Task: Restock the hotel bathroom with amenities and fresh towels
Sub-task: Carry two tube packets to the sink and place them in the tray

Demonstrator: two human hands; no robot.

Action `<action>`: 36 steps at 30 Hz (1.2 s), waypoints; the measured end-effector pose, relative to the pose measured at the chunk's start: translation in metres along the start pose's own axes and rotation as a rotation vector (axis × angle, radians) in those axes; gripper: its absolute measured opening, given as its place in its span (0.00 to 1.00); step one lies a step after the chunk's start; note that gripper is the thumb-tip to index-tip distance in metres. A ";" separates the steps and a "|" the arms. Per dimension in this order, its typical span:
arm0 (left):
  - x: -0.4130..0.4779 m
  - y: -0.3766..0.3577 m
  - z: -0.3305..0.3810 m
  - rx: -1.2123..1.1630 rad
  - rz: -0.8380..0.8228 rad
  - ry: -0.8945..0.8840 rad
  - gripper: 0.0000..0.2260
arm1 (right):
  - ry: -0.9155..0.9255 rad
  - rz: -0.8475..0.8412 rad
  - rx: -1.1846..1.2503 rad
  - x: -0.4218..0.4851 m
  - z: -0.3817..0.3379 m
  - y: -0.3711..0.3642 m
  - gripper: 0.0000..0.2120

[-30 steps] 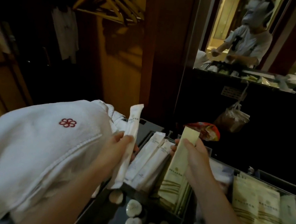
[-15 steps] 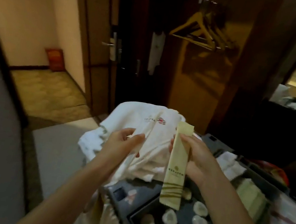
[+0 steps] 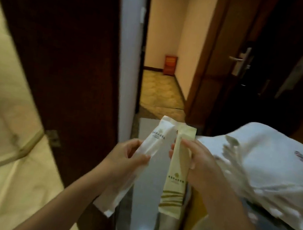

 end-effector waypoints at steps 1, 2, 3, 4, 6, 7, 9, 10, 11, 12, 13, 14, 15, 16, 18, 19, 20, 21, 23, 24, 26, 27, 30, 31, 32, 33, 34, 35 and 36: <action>-0.008 0.011 -0.006 0.014 0.046 0.020 0.05 | -0.022 -0.040 -0.008 0.007 0.006 -0.011 0.11; -0.016 0.021 -0.011 0.028 0.090 0.034 0.06 | -0.042 -0.084 -0.021 0.015 0.012 -0.021 0.09; -0.025 0.032 -0.016 0.037 0.134 0.047 0.06 | -0.063 -0.139 -0.038 0.023 0.018 -0.032 0.09; -0.033 0.041 -0.021 0.036 0.177 0.063 0.05 | -0.085 -0.195 -0.053 0.031 0.023 -0.043 0.10; -0.050 0.059 -0.028 0.014 0.255 0.104 0.06 | -0.139 -0.298 -0.076 0.047 0.033 -0.067 0.12; -0.059 0.067 -0.032 0.001 0.292 0.131 0.06 | -0.164 -0.338 -0.076 0.054 0.037 -0.079 0.13; -0.075 0.083 -0.040 -0.014 0.379 0.186 0.11 | -0.209 -0.415 -0.097 0.068 0.048 -0.102 0.14; -0.084 0.089 -0.043 -0.017 0.426 0.215 0.14 | -0.221 -0.460 -0.117 0.073 0.052 -0.113 0.14; -0.092 0.094 -0.047 -0.023 0.474 0.237 0.15 | -0.230 -0.510 -0.132 0.077 0.057 -0.123 0.13; -0.099 0.098 -0.050 -0.038 0.517 0.240 0.14 | -0.242 -0.557 -0.136 0.080 0.063 -0.131 0.13; -0.107 0.102 -0.054 -0.053 0.551 0.232 0.12 | -0.260 -0.596 -0.131 0.084 0.069 -0.139 0.11; -0.114 0.105 -0.057 -0.066 0.583 0.222 0.10 | -0.281 -0.625 -0.125 0.087 0.076 -0.147 0.10; -0.122 0.108 -0.061 -0.082 0.624 0.217 0.11 | -0.299 -0.642 -0.124 0.089 0.083 -0.156 0.09; -0.129 0.111 -0.064 -0.103 0.667 0.209 0.13 | -0.317 -0.652 -0.125 0.092 0.090 -0.166 0.09; -0.145 0.118 -0.071 -0.150 0.741 0.190 0.17 | -0.360 -0.679 -0.100 0.096 0.108 -0.188 0.09; -0.153 0.122 -0.075 -0.156 0.773 0.192 0.18 | -0.382 -0.699 -0.086 0.098 0.116 -0.200 0.08; -0.162 0.127 -0.079 -0.153 0.809 0.198 0.17 | -0.399 -0.726 -0.082 0.100 0.125 -0.213 0.07; -0.171 0.132 -0.084 -0.148 0.852 0.217 0.12 | -0.412 -0.757 -0.084 0.101 0.134 -0.226 0.07; -0.188 0.146 -0.091 -0.142 0.925 0.257 0.06 | -0.431 -0.828 -0.073 0.105 0.151 -0.252 0.06; -0.197 0.156 -0.096 -0.132 0.949 0.273 0.05 | -0.439 -0.857 -0.062 0.107 0.158 -0.265 0.07; -0.214 0.177 -0.106 -0.124 0.988 0.285 0.04 | -0.457 -0.900 -0.058 0.113 0.172 -0.292 0.10; -0.222 0.188 -0.111 -0.138 1.007 0.278 0.05 | -0.467 -0.915 -0.058 0.117 0.179 -0.306 0.11; -0.246 0.229 -0.128 -0.204 1.070 0.261 0.05 | -0.474 -0.924 -0.045 0.127 0.202 -0.354 0.09; -0.254 0.243 -0.134 -0.237 1.088 0.254 0.05 | -0.464 -0.928 -0.056 0.131 0.210 -0.371 0.08; -0.263 0.256 -0.141 -0.270 1.104 0.249 0.05 | -0.456 -0.937 -0.076 0.134 0.218 -0.386 0.09; -0.273 0.269 -0.147 -0.296 1.117 0.251 0.05 | -0.450 -0.941 -0.097 0.136 0.226 -0.401 0.09; -0.283 0.281 -0.154 -0.310 1.131 0.260 0.05 | -0.448 -0.940 -0.112 0.139 0.235 -0.416 0.09; -0.294 0.293 -0.159 -0.314 1.149 0.269 0.05 | -0.448 -0.940 -0.119 0.141 0.243 -0.432 0.08; -0.305 0.305 -0.164 -0.316 1.171 0.271 0.05 | -0.454 -0.939 -0.118 0.144 0.250 -0.449 0.07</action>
Point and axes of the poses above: each hand's wrist, its own x-axis towards the middle knuckle, its own y-axis out of the back of the hand, z = x × y, the point moved 1 cm from there along x, towards the middle knuckle, and after that the axes turned 13 degrees about -z, right-handed, at the moved point
